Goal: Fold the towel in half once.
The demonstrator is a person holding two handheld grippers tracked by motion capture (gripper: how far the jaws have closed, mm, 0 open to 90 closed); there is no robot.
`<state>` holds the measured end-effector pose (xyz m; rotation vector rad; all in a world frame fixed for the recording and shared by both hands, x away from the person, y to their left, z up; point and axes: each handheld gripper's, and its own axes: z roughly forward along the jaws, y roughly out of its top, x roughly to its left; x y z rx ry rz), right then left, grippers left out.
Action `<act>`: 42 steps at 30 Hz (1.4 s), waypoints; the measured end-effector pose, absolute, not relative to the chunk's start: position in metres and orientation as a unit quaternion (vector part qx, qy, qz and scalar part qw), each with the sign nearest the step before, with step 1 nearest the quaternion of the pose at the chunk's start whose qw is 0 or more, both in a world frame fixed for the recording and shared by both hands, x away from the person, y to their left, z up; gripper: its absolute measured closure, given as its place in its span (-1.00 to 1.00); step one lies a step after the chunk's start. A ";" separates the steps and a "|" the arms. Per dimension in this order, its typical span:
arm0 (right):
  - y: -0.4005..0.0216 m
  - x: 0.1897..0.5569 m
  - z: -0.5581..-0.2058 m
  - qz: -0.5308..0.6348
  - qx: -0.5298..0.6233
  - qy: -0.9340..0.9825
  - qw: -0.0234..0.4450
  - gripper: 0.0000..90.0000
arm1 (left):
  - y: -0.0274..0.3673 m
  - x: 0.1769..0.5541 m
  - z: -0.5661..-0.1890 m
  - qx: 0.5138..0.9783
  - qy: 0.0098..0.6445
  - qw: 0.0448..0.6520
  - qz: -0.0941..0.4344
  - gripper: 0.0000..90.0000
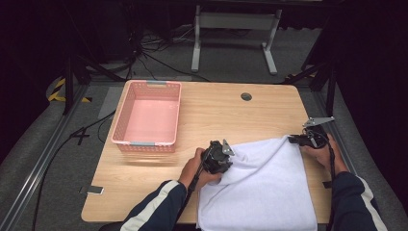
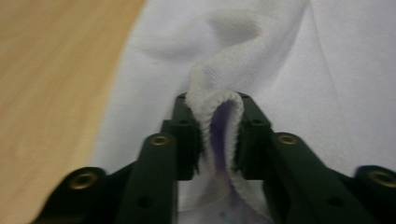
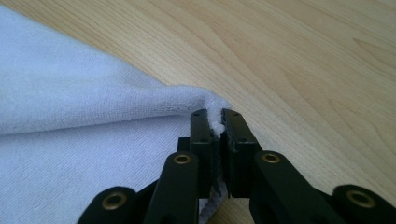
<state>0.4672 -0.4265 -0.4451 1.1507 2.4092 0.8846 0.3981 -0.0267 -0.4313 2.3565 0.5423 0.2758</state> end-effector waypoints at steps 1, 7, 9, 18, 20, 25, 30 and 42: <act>-0.425 0.467 -0.445 0.309 0.401 0.846 0.168 0.88 | -0.020 0.403 -0.425 0.901 0.222 0.353 0.120 0.82; -0.421 0.470 -0.435 0.320 0.398 0.838 0.189 0.89 | 0.008 0.446 -0.395 0.873 0.268 0.369 0.176 0.85; -0.419 0.473 -0.430 0.326 0.401 0.833 0.198 0.89 | 0.015 0.463 -0.388 0.868 0.280 0.370 0.178 0.84; -0.411 0.486 -0.407 0.364 0.408 0.801 0.243 0.89 | 0.018 0.501 -0.379 0.849 0.332 0.371 0.176 0.82; -0.412 0.485 -0.402 0.371 0.408 0.796 0.250 0.89 | 0.017 0.500 -0.378 0.846 0.335 0.373 0.179 0.83; -0.415 0.471 -0.393 0.393 0.390 0.796 0.246 0.89 | 0.027 0.485 -0.370 0.850 0.306 0.393 0.173 0.83; -0.416 0.447 -0.385 0.418 0.359 0.803 0.229 0.89 | 0.035 0.456 -0.366 0.855 0.262 0.414 0.170 0.83; -0.417 0.357 -0.379 0.436 0.218 0.861 0.146 0.89 | 0.068 0.372 -0.392 0.877 0.148 0.432 0.151 0.82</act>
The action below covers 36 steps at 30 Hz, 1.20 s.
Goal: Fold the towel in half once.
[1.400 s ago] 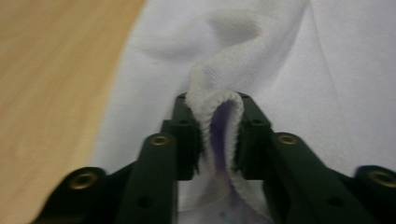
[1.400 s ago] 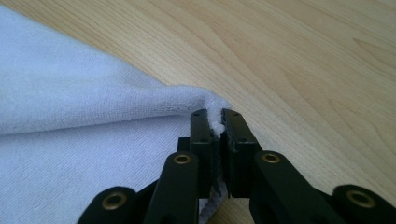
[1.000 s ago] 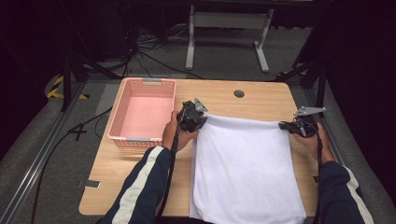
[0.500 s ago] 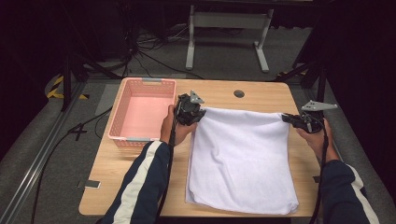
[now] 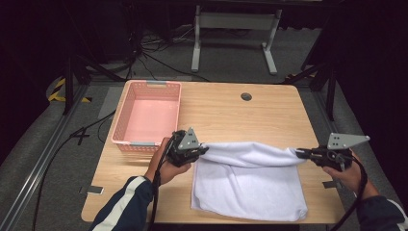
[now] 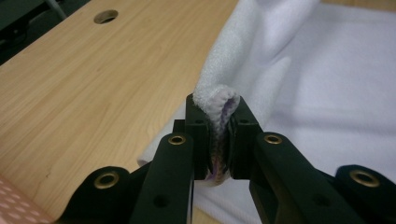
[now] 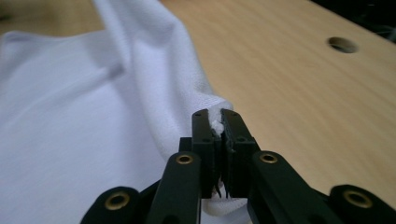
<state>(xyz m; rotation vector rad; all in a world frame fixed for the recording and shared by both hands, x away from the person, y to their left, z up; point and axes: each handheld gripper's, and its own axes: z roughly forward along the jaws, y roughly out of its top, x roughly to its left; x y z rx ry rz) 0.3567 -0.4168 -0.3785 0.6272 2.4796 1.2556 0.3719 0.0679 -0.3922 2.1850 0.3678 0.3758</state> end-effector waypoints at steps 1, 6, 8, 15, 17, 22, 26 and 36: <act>-0.416 0.350 -0.380 0.431 0.208 0.867 0.138 0.88 | 0.070 0.366 -0.397 0.883 0.139 0.426 0.141 0.82; -0.415 0.323 -0.386 0.425 0.171 0.883 0.106 0.88 | 0.076 0.348 -0.413 0.894 0.113 0.417 0.116 0.82; -0.412 0.302 -0.396 0.409 0.139 0.898 0.080 0.87 | 0.079 0.338 -0.420 0.901 0.101 0.405 0.114 0.81; -0.412 0.278 -0.418 0.376 0.106 0.920 0.023 0.86 | 0.086 0.316 -0.440 0.928 0.063 0.358 0.088 0.81; -0.409 0.273 -0.427 0.355 0.098 0.930 -0.003 0.85 | 0.085 0.314 -0.448 0.934 0.064 0.345 0.070 0.82; -0.406 0.273 -0.442 0.321 0.101 0.941 -0.025 0.85 | 0.080 0.319 -0.457 0.937 0.070 0.335 0.064 0.84; -0.408 0.283 -0.441 0.318 0.136 0.938 0.023 0.86 | 0.078 0.330 -0.456 0.937 0.083 0.328 0.084 0.84; -0.417 0.286 -0.423 0.360 0.147 0.918 0.082 0.85 | 0.086 0.327 -0.424 0.918 0.070 0.375 0.113 0.85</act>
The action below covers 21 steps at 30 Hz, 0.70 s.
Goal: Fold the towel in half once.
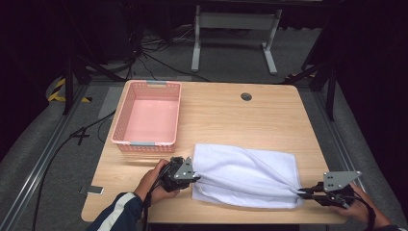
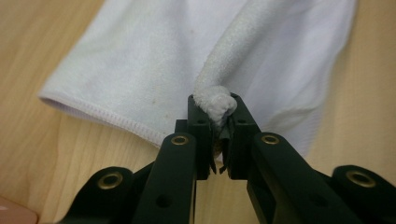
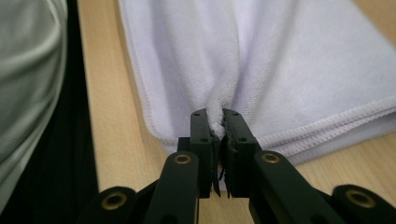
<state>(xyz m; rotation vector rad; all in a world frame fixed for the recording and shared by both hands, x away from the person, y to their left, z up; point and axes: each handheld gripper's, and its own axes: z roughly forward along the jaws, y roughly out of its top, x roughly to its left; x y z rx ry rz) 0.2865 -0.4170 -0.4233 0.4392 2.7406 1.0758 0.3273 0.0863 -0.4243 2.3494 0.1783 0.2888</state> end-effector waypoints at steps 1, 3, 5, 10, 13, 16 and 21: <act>-0.420 0.283 -0.420 0.370 0.145 0.914 0.079 0.85 | 0.088 0.321 -0.423 0.917 0.059 0.378 0.111 0.84; -0.423 0.276 -0.419 0.368 0.127 0.919 0.063 0.80 | 0.091 0.310 -0.426 0.923 0.051 0.368 0.097 0.79; -0.422 0.274 -0.423 0.349 0.119 0.928 0.048 0.74 | 0.092 0.301 -0.434 0.934 0.046 0.343 0.086 0.73; -0.418 0.273 -0.432 0.315 0.112 0.942 0.025 0.46 | 0.098 0.302 -0.453 0.940 0.094 0.319 0.081 0.14; -0.420 0.272 -0.427 0.327 0.118 0.937 0.036 0.32 | 0.110 0.304 -0.447 0.924 0.129 0.352 0.074 -0.11; -0.428 0.272 -0.408 0.368 0.142 0.916 0.075 0.16 | 0.123 0.305 -0.439 0.891 0.175 0.414 0.065 -0.30; -0.419 0.292 -0.384 0.397 0.226 0.875 0.158 0.35 | 0.112 0.307 -0.428 0.872 0.175 0.455 0.053 -0.16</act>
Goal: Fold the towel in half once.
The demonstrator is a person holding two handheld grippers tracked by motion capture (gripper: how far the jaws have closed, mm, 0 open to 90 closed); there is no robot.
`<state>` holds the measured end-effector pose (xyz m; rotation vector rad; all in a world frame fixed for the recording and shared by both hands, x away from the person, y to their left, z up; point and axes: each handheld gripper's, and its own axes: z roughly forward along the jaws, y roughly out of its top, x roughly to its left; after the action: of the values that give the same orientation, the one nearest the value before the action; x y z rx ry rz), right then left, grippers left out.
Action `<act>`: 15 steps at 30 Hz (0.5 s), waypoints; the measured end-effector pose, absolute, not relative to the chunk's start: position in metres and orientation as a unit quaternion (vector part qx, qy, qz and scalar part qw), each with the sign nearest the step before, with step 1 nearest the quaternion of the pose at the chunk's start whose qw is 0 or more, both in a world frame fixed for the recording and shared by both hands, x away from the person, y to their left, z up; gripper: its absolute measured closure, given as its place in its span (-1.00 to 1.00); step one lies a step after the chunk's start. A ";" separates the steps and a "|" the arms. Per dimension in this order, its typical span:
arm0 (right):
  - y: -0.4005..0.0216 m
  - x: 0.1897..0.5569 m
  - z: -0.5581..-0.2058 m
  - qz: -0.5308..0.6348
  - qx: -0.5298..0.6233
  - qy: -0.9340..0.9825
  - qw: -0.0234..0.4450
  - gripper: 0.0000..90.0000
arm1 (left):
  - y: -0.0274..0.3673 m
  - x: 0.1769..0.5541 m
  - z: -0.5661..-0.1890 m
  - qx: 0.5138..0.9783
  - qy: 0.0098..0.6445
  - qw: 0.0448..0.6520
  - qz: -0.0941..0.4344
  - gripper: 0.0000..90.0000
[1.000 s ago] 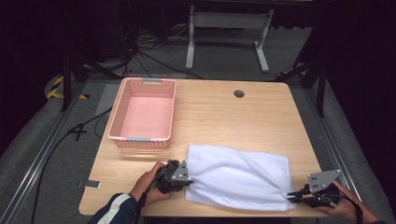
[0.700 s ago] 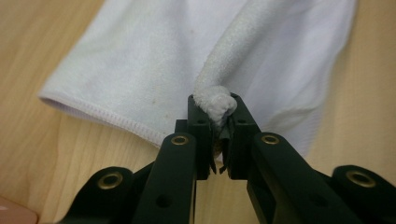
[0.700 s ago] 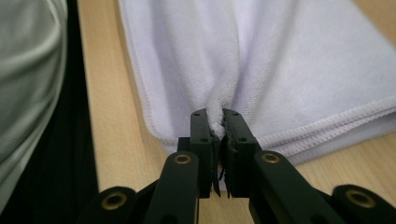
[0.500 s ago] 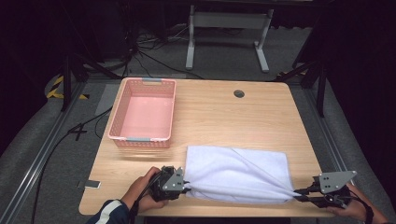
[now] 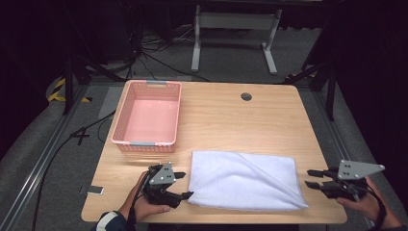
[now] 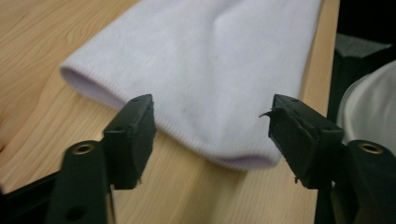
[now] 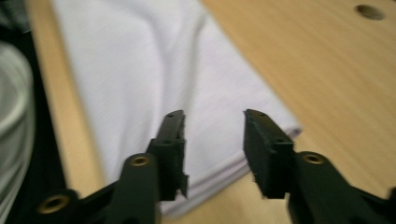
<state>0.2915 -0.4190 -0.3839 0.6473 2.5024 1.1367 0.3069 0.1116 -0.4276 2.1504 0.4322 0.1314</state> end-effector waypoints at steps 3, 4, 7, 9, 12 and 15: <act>-0.393 0.318 -0.390 0.395 0.251 0.867 0.172 0.44 | 0.090 0.310 -0.431 0.880 0.154 0.448 0.033 0.04; -0.383 0.327 -0.394 0.393 0.255 0.867 0.169 0.48 | 0.082 0.310 -0.434 0.886 0.138 0.441 0.030 0.09; -0.360 0.350 -0.411 0.373 0.256 0.879 0.153 0.59 | 0.066 0.308 -0.442 0.910 0.117 0.397 0.029 0.24; -0.346 0.365 -0.427 0.333 0.259 0.895 0.145 0.63 | 0.061 0.306 -0.451 0.923 0.106 0.369 0.029 0.32; -0.343 0.373 -0.439 0.303 0.277 0.897 0.163 0.65 | 0.063 0.305 -0.458 0.926 0.105 0.361 0.029 0.42; -0.356 0.382 -0.447 0.316 0.317 0.878 0.169 0.70 | 0.069 0.304 -0.459 0.924 0.118 0.362 0.019 0.44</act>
<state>0.3824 -0.3561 -0.4467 0.9006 2.4954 0.8990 0.3037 0.0689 -0.4587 2.3802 0.3041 0.0499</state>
